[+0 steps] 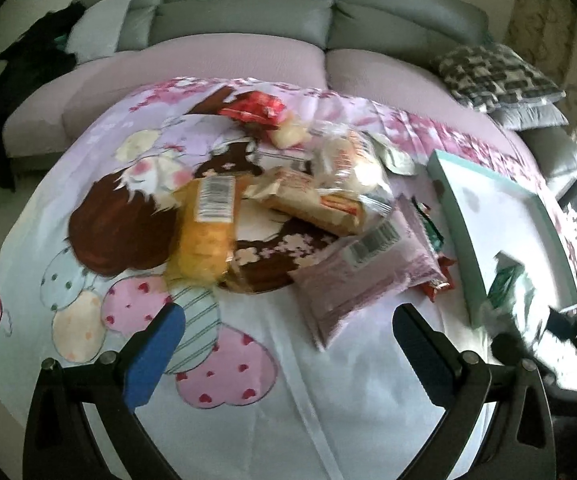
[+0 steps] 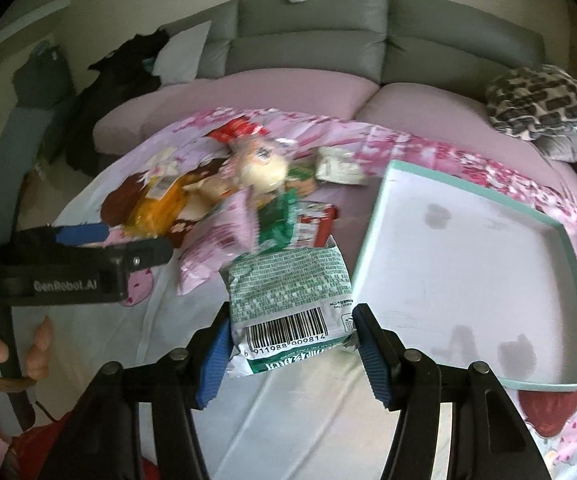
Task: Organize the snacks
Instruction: 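Lift the green pack with the right gripper while the left gripper grasps the pink bag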
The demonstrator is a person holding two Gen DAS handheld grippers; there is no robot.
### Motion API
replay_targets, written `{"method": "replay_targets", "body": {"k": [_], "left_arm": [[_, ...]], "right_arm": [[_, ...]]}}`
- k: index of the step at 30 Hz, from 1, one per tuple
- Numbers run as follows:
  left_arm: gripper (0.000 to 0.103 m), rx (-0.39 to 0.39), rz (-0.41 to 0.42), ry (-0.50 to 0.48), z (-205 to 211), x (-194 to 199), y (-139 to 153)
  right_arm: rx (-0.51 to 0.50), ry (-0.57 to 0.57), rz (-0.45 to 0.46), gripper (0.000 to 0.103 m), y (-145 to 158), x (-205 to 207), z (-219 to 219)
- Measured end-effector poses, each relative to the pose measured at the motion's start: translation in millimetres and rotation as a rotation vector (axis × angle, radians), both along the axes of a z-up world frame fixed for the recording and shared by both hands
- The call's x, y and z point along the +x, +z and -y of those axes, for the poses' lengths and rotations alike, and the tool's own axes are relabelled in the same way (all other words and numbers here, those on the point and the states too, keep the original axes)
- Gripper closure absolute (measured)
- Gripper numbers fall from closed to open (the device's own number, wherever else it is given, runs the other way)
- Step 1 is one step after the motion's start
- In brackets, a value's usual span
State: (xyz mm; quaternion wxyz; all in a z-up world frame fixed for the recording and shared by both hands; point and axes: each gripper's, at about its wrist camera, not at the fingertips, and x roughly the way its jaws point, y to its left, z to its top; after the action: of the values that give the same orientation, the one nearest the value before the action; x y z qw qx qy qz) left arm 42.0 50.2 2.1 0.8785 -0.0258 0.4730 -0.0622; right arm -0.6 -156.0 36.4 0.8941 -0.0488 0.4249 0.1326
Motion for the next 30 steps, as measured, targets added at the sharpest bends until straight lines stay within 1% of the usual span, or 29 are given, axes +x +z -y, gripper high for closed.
{"method": "replay_targets", "body": {"k": [3, 4, 6, 8, 9, 12, 14, 16, 17, 19, 24, 25, 26, 27, 28, 30], "left_arm": [[0.0, 0.039, 0.002, -0.074, 14, 4, -2], [0.0, 0.055, -0.012, -0.102, 19, 7, -5], [0.0, 0.06, -0.034, -0.145, 27, 13, -10], [0.0, 0.053, -0.034, -0.178, 33, 16, -11], [0.0, 0.062, -0.029, -0.202, 38, 18, -11], [0.0, 0.116, -0.011, -0.248, 49, 23, -14], [0.001, 0.154, -0.014, -0.258, 53, 26, -18], [0.003, 0.172, -0.018, -0.271, 55, 32, -23], [0.007, 0.176, -0.019, -0.274, 55, 34, -24], [0.012, 0.184, -0.031, -0.28, 57, 39, -28], [0.013, 0.176, -0.018, -0.289, 59, 41, -25], [0.019, 0.167, -0.016, -0.291, 59, 40, -24], [0.031, 0.157, -0.019, -0.294, 60, 40, -23], [0.036, 0.143, -0.028, -0.297, 60, 41, -24], [0.04, 0.132, -0.038, -0.298, 60, 41, -25], [0.042, 0.133, -0.036, -0.296, 60, 40, -25]], "right_arm": [[0.006, -0.038, 0.008, 0.042, 4, 2, 13], [0.006, -0.048, 0.008, 0.042, 5, 3, 16], [0.006, -0.061, 0.011, 0.042, 5, 3, 22], [0.009, -0.071, 0.009, 0.042, 5, 4, 25], [0.01, -0.074, 0.007, 0.042, 4, 4, 27], [0.01, -0.081, 0.004, 0.042, 3, 5, 30], [0.009, -0.084, 0.002, 0.042, 1, 6, 30], [0.008, -0.086, -0.001, 0.042, 0, 7, 31], [0.007, -0.087, -0.003, 0.042, -1, 7, 31], [0.008, -0.088, -0.006, 0.042, -2, 7, 31], [0.008, -0.092, -0.009, 0.042, -4, 8, 32], [0.008, -0.093, -0.011, 0.042, -5, 8, 32], [0.007, -0.093, -0.013, 0.042, -5, 8, 32], [0.008, -0.093, -0.015, 0.042, -5, 9, 31], [0.008, -0.093, -0.016, 0.042, -6, 9, 31], [0.007, -0.091, -0.014, 0.042, -5, 8, 31]]}}
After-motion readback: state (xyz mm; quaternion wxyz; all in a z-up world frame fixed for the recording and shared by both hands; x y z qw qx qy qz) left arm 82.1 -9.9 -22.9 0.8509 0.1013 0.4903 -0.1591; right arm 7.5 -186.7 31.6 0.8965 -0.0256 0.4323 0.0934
